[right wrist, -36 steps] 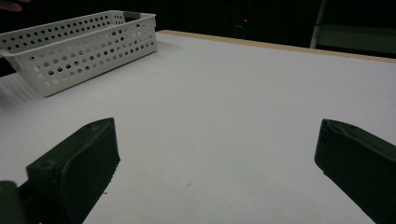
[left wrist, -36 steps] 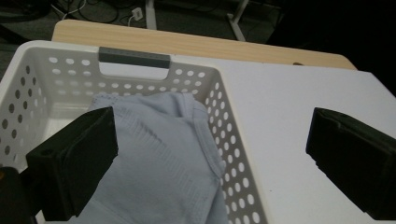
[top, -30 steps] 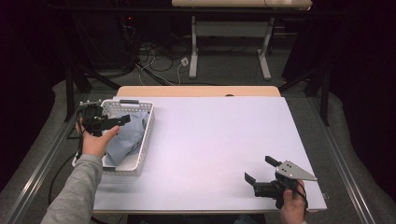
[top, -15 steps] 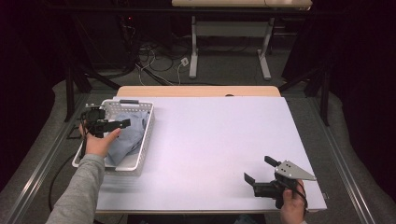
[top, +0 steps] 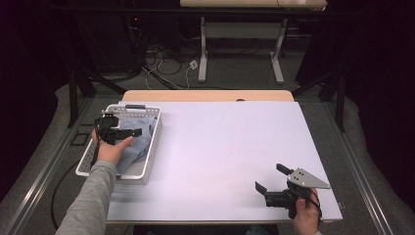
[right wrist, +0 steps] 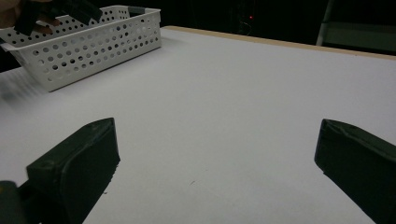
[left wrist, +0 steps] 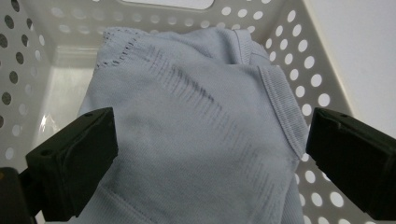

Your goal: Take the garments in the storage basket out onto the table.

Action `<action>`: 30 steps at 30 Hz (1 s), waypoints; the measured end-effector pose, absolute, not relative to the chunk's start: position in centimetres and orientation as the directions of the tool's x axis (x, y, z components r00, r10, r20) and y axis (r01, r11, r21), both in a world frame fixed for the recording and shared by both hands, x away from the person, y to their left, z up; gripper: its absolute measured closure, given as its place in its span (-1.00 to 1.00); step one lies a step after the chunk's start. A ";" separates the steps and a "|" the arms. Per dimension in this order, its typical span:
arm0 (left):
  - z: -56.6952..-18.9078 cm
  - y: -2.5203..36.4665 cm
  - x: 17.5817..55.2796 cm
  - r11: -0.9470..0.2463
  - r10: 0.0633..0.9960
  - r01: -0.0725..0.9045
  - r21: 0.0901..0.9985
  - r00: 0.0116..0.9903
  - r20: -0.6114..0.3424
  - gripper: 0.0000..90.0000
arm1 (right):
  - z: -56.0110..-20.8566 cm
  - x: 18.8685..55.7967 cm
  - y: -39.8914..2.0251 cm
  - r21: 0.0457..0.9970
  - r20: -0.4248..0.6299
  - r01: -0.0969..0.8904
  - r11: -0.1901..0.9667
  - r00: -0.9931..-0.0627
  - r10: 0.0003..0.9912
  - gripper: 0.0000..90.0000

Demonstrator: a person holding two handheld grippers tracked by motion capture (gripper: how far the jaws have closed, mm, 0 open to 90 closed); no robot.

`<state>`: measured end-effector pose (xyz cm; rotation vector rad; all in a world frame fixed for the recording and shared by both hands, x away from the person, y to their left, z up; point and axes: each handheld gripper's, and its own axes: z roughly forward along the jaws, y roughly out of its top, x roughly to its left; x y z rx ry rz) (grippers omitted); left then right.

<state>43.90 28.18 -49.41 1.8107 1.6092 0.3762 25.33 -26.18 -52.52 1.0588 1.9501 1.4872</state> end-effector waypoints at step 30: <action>-52.0 29.1 45.1 -0.013 0.968 0.818 0.576 0.154 -0.198 -1.00 | -52.7 25.6 -26.1 0.942 0.095 0.312 0.125 -0.604 0.791 -1.00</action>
